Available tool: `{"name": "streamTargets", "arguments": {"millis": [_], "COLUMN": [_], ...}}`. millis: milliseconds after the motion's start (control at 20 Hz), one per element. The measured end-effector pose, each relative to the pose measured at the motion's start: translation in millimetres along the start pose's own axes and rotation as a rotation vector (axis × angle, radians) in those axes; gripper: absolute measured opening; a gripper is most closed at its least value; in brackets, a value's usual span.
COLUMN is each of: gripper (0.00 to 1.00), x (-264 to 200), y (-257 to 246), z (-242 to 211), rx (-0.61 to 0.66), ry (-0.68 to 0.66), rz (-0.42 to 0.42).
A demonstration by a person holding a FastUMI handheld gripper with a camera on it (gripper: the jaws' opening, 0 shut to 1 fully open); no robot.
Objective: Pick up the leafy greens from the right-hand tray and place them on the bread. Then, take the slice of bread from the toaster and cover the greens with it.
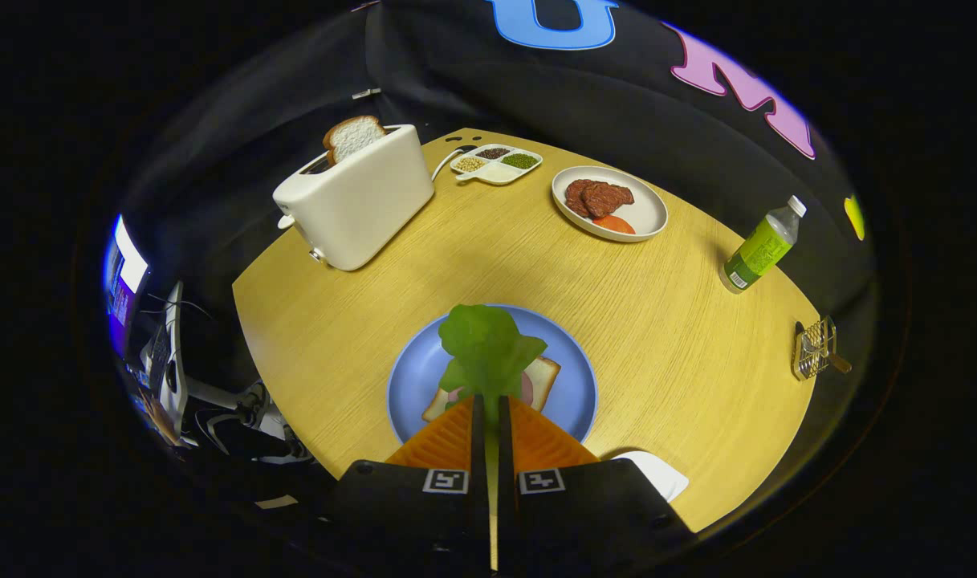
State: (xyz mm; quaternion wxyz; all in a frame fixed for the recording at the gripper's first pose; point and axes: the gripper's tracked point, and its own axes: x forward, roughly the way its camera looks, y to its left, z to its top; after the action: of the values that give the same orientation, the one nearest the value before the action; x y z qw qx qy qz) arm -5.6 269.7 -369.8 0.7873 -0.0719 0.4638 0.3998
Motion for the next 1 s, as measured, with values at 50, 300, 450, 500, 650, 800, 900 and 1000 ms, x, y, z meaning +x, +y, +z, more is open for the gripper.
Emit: {"name": "streamTargets", "arguments": {"millis": [50,300,450,500,650,800,900,1000], "gripper": [0.11,0.44,0.53,0.53,0.52,0.52,0.52,0.52], "x": [1.7,6.2,3.1,1.5,-11.6,-29.9,-43.1,-54.1], "y": [-1.5,-9.8,-10.7,-10.4,-3.5,18.3,43.4,69.6], "z": [-0.2,4.4,7.7,10.9,33.1,66.5,94.8,126.4], "rx": [0.001,0.019,0.029,0.031,0.028,0.019,0.012,0.007], "ry": [0.007,0.001,-0.012,-0.023,-0.100,-0.178,-0.219,-0.248], "rz": [-0.005,-0.024,-0.022,-0.021,-0.016,0.008,0.053,0.102]}}
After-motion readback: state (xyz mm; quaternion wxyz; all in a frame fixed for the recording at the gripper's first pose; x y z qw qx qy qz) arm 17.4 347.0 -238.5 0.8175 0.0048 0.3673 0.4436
